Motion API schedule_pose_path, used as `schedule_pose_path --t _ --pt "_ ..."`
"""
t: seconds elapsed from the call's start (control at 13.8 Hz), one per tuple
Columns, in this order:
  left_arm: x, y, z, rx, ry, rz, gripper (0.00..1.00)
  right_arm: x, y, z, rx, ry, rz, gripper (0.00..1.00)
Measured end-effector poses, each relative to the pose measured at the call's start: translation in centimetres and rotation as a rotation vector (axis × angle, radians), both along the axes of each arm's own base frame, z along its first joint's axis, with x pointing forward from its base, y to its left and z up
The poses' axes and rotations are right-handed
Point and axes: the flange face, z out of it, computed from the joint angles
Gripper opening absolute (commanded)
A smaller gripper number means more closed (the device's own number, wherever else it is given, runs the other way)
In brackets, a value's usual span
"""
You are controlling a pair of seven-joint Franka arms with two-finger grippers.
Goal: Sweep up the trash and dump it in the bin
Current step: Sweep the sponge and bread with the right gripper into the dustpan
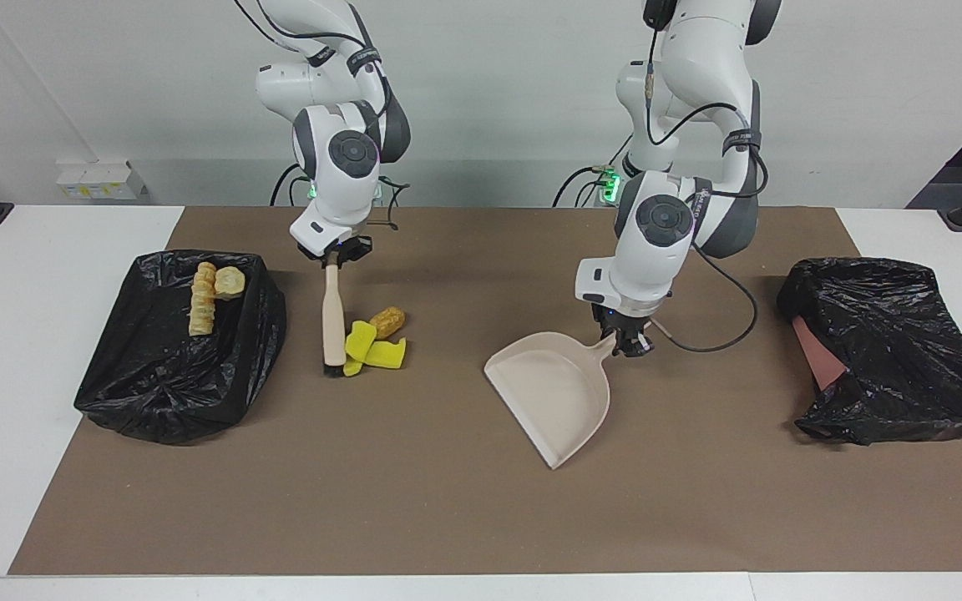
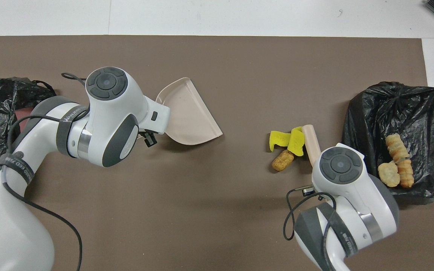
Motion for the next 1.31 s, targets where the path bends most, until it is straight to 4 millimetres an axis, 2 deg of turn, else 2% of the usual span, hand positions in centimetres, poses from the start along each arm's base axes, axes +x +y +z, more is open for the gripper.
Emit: schedule_pose_path --t 0.22,0.58,0.8,0.94,1.09,1.31 --pt "-1.7 -0.7 0.3 -0.010 0.014 -0.177 0.00 -0.7 2.1 0.0 0.077 0.020 -0.026 0.00" --pt "-5.9 -5.5 -0.1 0.001 0.002 -0.331 0.00 -0.8 2.5 0.0 0.123 0.032 -0.065 0.00" --pt "-8.2 -6.6 -0.3 0.001 -0.008 -0.342 0.00 -0.9 2.9 -0.1 0.148 0.032 -0.077 0.00" --pt "-9.2 -7.5 -0.2 0.002 -0.011 -0.338 0.00 -0.9 4.9 -0.7 0.193 0.014 -0.063 0.00" --pt "-10.1 -8.3 -0.5 -0.004 -0.025 -0.335 0.00 -1.4 8.1 -0.9 0.246 0.029 -0.043 0.00" --pt "-10.8 -8.7 -0.9 -0.006 -0.040 -0.335 0.00 -2.1 13.0 0.6 0.408 0.071 -0.068 0.00"
